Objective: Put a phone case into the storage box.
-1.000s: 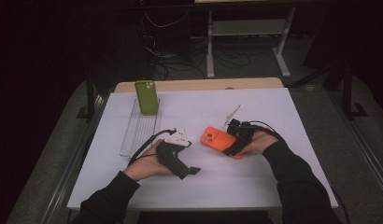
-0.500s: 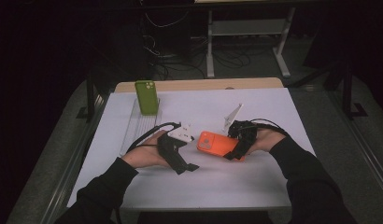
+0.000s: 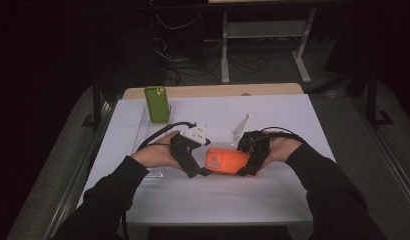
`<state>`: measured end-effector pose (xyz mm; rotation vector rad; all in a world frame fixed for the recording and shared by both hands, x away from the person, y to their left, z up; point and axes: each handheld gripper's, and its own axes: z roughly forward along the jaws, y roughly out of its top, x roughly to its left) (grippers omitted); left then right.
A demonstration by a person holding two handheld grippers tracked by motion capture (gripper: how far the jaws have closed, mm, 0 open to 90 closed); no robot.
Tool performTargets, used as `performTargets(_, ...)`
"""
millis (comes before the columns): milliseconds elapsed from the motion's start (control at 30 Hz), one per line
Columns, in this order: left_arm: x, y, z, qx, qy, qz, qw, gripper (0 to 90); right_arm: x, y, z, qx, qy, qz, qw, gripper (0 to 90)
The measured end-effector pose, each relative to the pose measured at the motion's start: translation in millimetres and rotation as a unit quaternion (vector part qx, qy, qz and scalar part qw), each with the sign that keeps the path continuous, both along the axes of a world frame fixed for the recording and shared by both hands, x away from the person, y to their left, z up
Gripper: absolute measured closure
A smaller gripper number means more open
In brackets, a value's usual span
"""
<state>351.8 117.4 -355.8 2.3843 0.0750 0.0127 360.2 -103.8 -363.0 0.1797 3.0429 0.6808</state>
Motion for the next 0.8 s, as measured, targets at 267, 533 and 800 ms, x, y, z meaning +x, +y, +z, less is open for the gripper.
performTargets(267,4.8,-6.2,-8.3,0.006,0.009,-0.014,0.9998,0.5,-5.7,6.3,4.7,0.003,0.001,0.021,0.9998,15.4)
performTargets(533,1.9,-13.8,-16.1,0.023,0.019,-0.033,0.999,5.4,-8.8,11.4,8.9,0.013,-0.002,0.037,0.9992,15.5)
performTargets(800,-0.3,-18.5,-18.8,0.028,0.021,-0.039,0.9986,11.5,-10.1,15.4,11.8,0.015,-0.002,0.044,0.9989,15.4)
